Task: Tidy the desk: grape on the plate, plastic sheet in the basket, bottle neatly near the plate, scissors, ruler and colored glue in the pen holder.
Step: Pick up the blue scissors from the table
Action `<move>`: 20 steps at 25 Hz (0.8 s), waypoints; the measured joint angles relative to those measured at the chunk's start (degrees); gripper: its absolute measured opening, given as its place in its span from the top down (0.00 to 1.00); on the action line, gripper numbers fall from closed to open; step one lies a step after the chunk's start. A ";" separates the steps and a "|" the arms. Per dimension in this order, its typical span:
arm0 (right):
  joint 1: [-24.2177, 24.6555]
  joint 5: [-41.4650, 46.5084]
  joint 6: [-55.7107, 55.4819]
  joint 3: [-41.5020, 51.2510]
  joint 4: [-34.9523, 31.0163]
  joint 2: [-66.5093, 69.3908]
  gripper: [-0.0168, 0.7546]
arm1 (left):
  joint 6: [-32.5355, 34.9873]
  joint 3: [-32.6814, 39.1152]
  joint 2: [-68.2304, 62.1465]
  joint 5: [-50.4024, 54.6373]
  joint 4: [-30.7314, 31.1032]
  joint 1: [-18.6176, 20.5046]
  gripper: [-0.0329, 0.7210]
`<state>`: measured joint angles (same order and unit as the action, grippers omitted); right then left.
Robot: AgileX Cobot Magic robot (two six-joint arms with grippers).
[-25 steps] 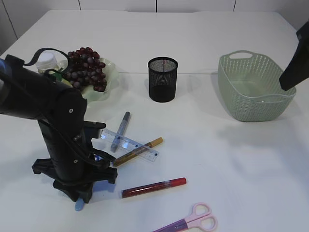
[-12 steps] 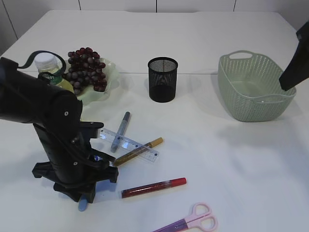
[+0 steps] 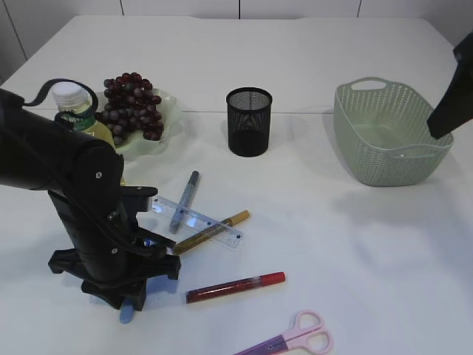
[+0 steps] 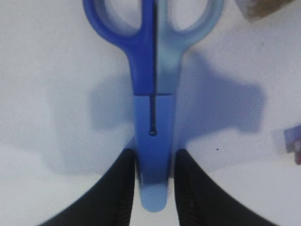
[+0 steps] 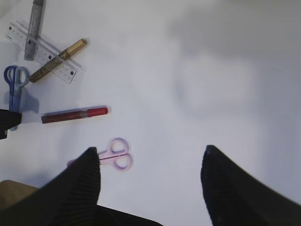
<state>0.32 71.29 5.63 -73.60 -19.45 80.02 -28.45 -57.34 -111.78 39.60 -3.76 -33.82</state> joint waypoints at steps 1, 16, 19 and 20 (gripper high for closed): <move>0.00 0.00 0.00 0.00 0.00 0.00 0.30 | 0.00 0.00 0.00 0.00 0.00 0.00 0.67; 0.00 0.00 0.00 0.00 -0.26 0.00 0.30 | 0.00 0.00 0.03 0.74 -0.57 0.00 0.79; 0.00 0.00 0.00 0.00 -0.26 0.00 0.30 | 0.00 0.00 0.03 1.96 -0.70 0.00 0.79; 0.00 0.00 0.00 0.00 -0.26 0.00 0.30 | 0.00 0.00 0.03 2.61 -0.94 0.00 0.79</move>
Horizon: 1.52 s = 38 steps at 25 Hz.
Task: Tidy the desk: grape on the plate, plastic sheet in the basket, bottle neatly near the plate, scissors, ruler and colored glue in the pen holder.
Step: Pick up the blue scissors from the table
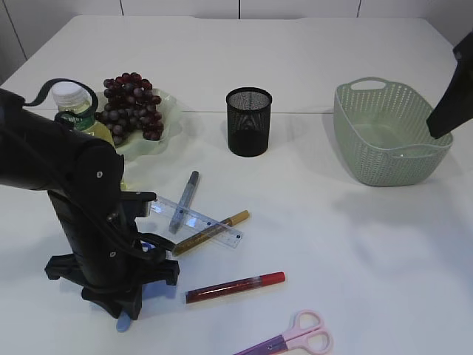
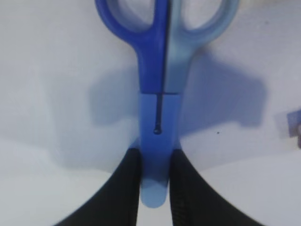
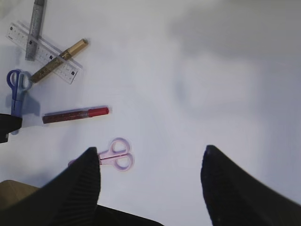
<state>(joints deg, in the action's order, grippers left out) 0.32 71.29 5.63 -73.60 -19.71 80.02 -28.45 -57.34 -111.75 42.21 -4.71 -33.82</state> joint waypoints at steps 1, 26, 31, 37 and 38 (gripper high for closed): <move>0.00 0.00 0.00 0.00 0.00 0.00 0.30 | 0.00 0.00 0.00 0.57 -0.13 0.00 0.80; 0.00 0.00 0.00 0.00 0.00 0.00 0.30 | 1.16 0.00 0.00 3.24 -0.03 0.00 0.80; 0.00 0.00 0.00 0.00 0.00 0.00 0.30 | 1.28 0.00 0.00 3.37 0.87 0.00 0.80; 0.00 0.00 0.00 0.00 0.00 0.00 0.30 | 1.49 0.00 0.00 3.37 1.36 0.00 0.80; 0.00 0.00 0.00 0.00 0.00 0.00 0.30 | 1.49 0.00 0.00 3.37 1.36 0.00 0.80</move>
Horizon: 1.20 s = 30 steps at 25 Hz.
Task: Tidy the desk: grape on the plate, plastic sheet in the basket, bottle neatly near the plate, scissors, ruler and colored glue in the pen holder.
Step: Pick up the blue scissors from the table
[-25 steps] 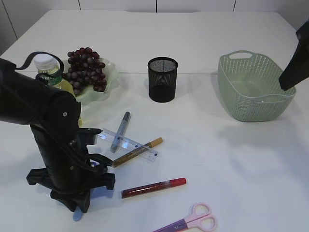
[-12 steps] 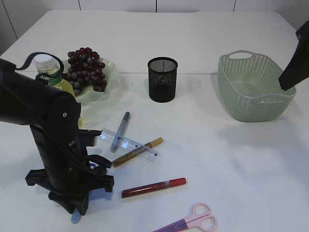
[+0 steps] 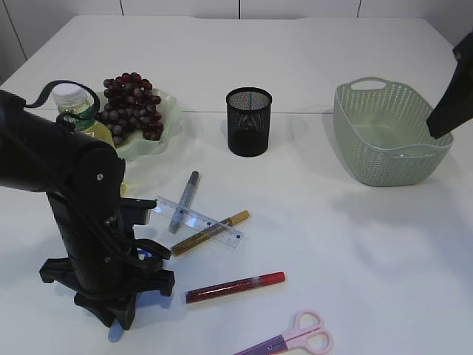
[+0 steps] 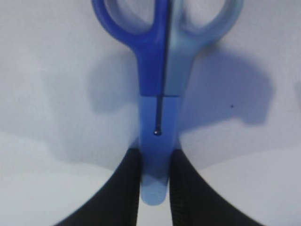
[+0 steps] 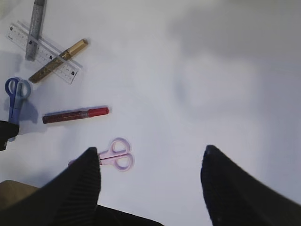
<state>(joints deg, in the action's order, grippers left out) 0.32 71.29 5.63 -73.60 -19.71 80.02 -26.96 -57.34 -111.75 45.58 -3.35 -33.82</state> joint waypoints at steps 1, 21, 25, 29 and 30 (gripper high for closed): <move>0.00 0.00 0.00 0.00 0.00 0.00 0.30 | 0.03 0.00 0.00 0.00 0.00 0.00 0.80; 0.00 0.00 -0.10 0.00 0.00 0.00 0.30 | 0.13 0.00 0.00 0.00 0.08 0.00 0.80; 0.00 0.00 -0.10 0.00 0.00 0.00 0.30 | 0.13 0.00 0.00 0.00 0.08 0.00 0.79; 0.00 0.00 -0.10 0.00 0.00 0.00 0.30 | 0.13 0.00 0.00 -0.10 -0.13 0.00 0.79; 0.00 0.00 -0.10 0.00 0.00 0.00 0.30 | 0.13 0.00 0.00 -0.10 -0.13 0.00 0.78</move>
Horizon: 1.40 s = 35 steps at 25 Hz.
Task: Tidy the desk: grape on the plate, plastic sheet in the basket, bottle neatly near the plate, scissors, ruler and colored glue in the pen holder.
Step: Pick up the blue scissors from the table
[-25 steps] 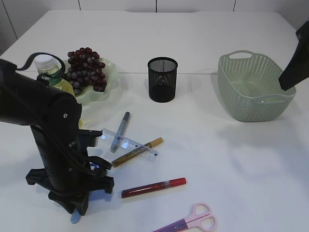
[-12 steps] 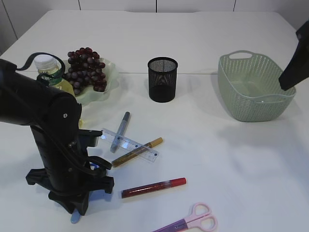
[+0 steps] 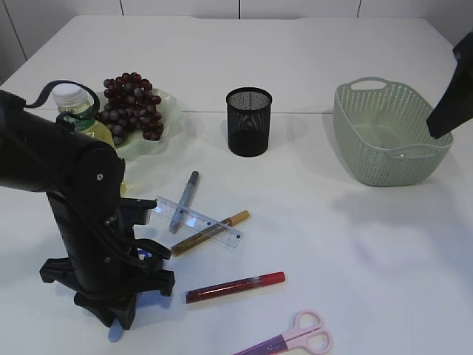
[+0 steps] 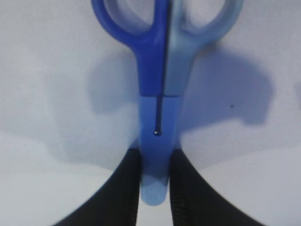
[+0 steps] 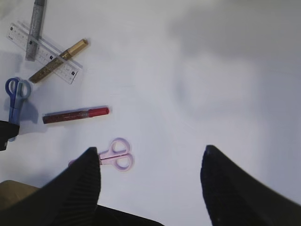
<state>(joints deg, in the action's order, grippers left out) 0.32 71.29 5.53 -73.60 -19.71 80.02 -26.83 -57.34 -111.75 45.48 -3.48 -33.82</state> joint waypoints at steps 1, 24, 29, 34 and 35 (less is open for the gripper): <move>0.00 0.00 0.00 0.00 0.00 0.00 0.30 | 0.00 0.00 0.00 0.00 0.00 0.00 0.78; 0.00 0.00 0.00 0.00 0.00 0.00 0.30 | 0.81 0.14 0.10 1.98 -0.75 0.00 0.77; 0.00 0.00 0.00 0.00 0.00 0.00 0.30 | 0.98 0.49 0.49 2.18 -0.85 0.00 0.77; 0.00 0.00 0.00 0.00 0.00 0.00 0.30 | 1.11 0.60 0.58 2.78 -0.89 0.00 0.77; 0.00 0.00 0.00 0.00 0.00 0.00 0.30 | 1.11 0.68 0.63 2.78 -0.99 0.00 0.77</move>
<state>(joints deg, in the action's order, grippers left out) 0.32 71.29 5.53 -73.60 -19.71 80.02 -25.72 -56.66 -111.13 48.26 -4.46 -33.82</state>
